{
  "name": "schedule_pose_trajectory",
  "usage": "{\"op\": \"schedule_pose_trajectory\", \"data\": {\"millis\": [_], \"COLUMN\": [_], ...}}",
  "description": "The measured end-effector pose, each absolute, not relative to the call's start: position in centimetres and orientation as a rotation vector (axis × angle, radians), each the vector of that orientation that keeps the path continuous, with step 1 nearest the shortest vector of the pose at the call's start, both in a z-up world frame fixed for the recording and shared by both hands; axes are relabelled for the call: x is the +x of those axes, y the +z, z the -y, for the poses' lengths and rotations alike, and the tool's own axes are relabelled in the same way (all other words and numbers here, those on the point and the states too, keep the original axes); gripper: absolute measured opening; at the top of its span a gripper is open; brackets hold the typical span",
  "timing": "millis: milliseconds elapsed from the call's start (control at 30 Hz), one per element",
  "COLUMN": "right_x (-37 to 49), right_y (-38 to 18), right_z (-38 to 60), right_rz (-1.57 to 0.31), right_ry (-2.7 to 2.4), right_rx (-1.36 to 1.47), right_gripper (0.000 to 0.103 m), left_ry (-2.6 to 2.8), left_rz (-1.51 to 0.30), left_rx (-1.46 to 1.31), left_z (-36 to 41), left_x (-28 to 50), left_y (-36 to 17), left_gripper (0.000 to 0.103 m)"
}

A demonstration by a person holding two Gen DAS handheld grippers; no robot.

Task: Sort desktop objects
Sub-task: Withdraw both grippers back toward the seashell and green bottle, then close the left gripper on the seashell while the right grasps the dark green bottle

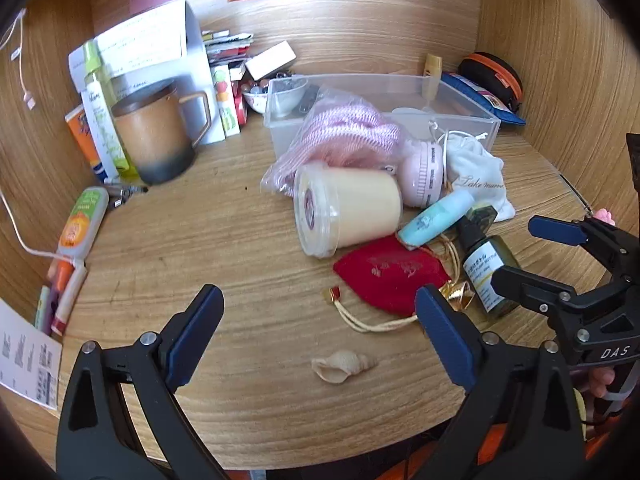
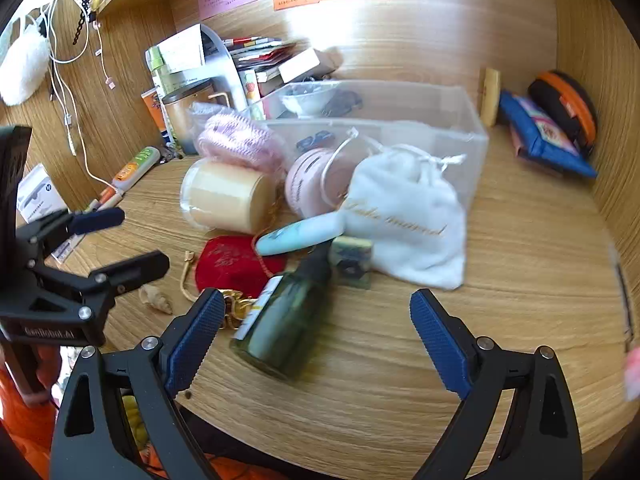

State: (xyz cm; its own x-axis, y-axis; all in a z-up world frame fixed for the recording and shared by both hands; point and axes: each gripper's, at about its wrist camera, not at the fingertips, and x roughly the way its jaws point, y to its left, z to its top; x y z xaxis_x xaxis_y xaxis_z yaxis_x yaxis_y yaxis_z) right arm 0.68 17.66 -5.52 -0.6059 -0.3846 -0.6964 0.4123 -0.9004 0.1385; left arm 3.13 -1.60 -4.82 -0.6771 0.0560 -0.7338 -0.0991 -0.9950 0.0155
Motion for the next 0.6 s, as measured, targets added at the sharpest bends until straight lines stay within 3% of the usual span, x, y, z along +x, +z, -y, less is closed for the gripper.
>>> {"op": "schedule_pose_trajectory", "data": {"millis": [500, 600], "right_x": [0.9, 1.1], "right_y": [-8.3, -8.3], "right_z": [-17.0, -17.1], "right_rz": [0.003, -0.008], "right_ry": [-2.531, -2.55], "right_rx": [1.088, 1.071], "right_gripper": [0.091, 0.086], "left_ry": [2.77, 2.787], "left_rz": [0.016, 0.002], "left_rx": [-1.33, -1.314], "left_z": [2.5, 2.4], "left_x": [4.4, 4.7], "left_y": [-8.4, -8.7], "left_gripper": [0.098, 0.098]}}
